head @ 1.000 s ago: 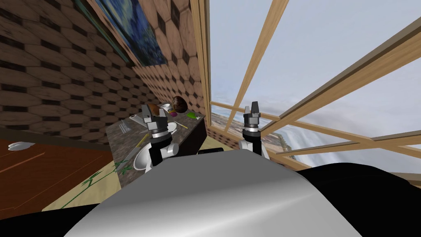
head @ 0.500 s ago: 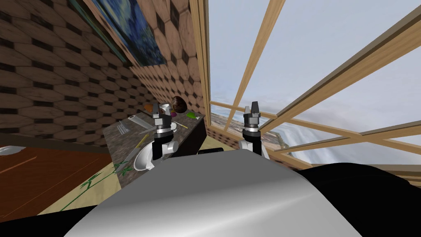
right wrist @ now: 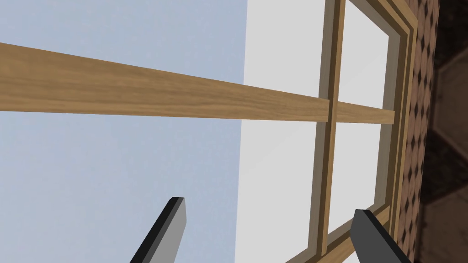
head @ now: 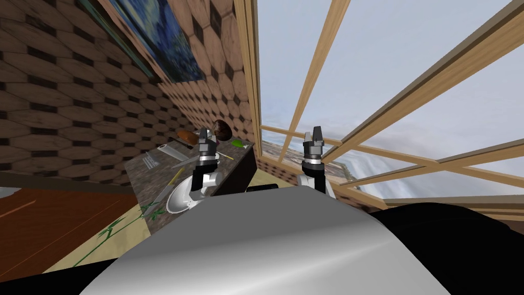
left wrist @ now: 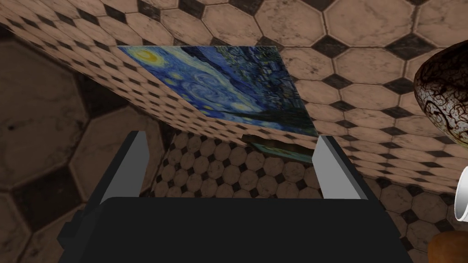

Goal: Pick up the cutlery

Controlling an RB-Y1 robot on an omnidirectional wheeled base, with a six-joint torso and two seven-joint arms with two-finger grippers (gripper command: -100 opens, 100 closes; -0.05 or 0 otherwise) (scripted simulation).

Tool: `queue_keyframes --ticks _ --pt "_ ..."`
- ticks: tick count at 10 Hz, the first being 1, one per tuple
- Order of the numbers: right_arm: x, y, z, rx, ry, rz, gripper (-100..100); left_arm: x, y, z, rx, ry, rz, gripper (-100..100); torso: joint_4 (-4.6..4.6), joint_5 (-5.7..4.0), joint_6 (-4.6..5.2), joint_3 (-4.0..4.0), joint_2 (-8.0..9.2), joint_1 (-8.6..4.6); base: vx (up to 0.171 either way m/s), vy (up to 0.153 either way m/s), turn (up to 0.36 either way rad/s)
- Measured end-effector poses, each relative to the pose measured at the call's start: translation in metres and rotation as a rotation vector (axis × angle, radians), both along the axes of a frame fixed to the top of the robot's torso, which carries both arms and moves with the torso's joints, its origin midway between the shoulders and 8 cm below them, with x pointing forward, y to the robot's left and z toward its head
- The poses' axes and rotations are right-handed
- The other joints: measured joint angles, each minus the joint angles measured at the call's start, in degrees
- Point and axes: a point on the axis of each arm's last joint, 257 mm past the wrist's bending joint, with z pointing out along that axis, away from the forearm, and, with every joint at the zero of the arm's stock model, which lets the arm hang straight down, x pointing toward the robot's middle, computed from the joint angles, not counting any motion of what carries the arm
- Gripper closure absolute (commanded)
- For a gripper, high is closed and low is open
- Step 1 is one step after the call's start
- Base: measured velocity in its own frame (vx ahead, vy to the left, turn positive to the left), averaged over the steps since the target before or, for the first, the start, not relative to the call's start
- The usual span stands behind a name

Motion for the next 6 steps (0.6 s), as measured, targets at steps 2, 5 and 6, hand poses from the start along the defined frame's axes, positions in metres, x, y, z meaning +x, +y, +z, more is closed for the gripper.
queue_keyframes --ticks 2,5,6 --pt "0.0 0.0 0.0 0.0 0.0 0.0 0 0.013 0.0 -0.008 0.014 0.046 -0.002 -100 0.0 0.0 0.0 0.0 -0.01 -0.01 -0.015 0.018 -0.051" --pt "0.0 0.0 0.0 0.0 0.0 0.0 0 0.036 0.005 -0.024 0.035 0.131 0.005 -100 0.0 0.0 -0.01 -0.01 -0.02 -0.03 -0.014 0.016 -0.053" --pt "0.0 0.0 0.0 0.0 0.0 0.0 0 0.044 0.006 -0.031 0.048 0.163 0.008 -100 0.0 0.0 0.0 -0.01 -0.03 -0.02 -0.011 0.017 -0.033"
